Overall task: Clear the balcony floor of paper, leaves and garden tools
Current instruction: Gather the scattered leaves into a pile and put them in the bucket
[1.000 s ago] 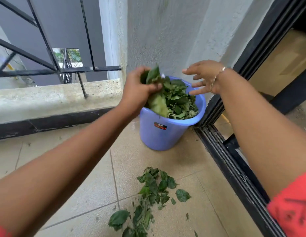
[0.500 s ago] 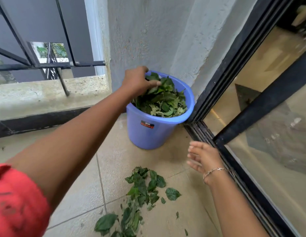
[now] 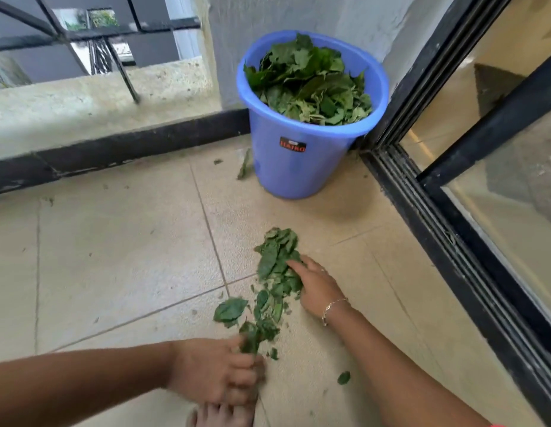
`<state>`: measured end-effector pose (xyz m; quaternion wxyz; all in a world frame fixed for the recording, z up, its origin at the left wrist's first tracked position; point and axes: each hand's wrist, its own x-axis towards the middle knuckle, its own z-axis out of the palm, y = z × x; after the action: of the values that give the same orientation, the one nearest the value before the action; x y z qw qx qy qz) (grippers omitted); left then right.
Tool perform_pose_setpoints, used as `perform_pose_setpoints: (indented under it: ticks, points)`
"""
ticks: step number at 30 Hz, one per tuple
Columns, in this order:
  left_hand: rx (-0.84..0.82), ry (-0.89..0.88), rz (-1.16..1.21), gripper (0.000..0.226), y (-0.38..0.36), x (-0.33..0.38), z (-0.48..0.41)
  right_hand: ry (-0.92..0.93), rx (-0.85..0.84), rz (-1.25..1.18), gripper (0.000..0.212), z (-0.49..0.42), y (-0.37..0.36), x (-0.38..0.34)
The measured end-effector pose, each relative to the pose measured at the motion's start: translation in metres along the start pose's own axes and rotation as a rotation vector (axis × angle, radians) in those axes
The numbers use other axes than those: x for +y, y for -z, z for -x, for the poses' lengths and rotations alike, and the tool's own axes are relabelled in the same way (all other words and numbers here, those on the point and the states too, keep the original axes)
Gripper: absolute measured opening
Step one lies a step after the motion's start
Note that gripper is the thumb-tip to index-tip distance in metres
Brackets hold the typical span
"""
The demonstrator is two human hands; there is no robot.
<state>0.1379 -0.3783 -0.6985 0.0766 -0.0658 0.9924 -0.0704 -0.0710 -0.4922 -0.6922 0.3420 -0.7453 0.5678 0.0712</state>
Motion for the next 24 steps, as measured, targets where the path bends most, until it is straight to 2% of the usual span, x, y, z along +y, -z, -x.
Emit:
perform_pose_setpoints:
  ticks: [2, 4, 5, 7, 10, 12, 15, 16, 19, 22, 24]
  points:
    - [-0.048, 0.055, -0.040, 0.030, -0.004, -0.009, 0.016, -0.022, 0.140, -0.105, 0.062, -0.002, 0.013, -0.008]
    - [-0.133, 0.180, 0.005, 0.034, -0.015, -0.005, 0.009, -0.056, 0.225, -0.103, 0.063, -0.022, 0.030, -0.011]
    - [-0.124, 0.297, 0.018, 0.045, -0.024, 0.003, 0.003, -0.058, 0.206, -0.062, 0.067, -0.035, 0.037, -0.013]
    - [-0.179, 0.618, 0.235, 0.088, -0.014, 0.017, -0.011, -0.048, 0.084, 0.031, 0.076, -0.058, 0.044, -0.019]
    - [-0.096, 0.573, 0.267, 0.076, -0.011, 0.003, -0.014, 0.001, -0.078, 0.159, 0.084, -0.073, 0.039, -0.030]
    - [-0.087, 0.721, 0.320, 0.091, -0.007, -0.010, -0.013, 0.046, -0.120, 0.256, 0.086, -0.065, 0.027, -0.036]
    - [-0.281, 0.958, 0.520, 0.120, -0.002, -0.005, -0.029, 0.149, -0.152, 0.298, 0.089, -0.029, 0.004, -0.034]
    - [-0.278, 1.032, 0.516, 0.125, -0.003, -0.003, -0.031, 0.152, -0.142, 0.248, 0.089, -0.016, -0.001, -0.030]
    - [-0.265, 1.247, 0.634, 0.121, -0.003, -0.019, -0.028, 0.028, 0.007, 0.080, 0.082, 0.008, 0.000, -0.008]
    - [-0.164, 1.347, 0.697, 0.122, -0.005, -0.030, -0.033, -0.094, -0.077, 0.111, 0.109, 0.007, 0.010, 0.003]
    - [-0.133, 1.373, 0.744, 0.118, -0.006, -0.040, -0.036, -0.068, -0.121, 0.167, 0.120, -0.001, 0.008, -0.004]
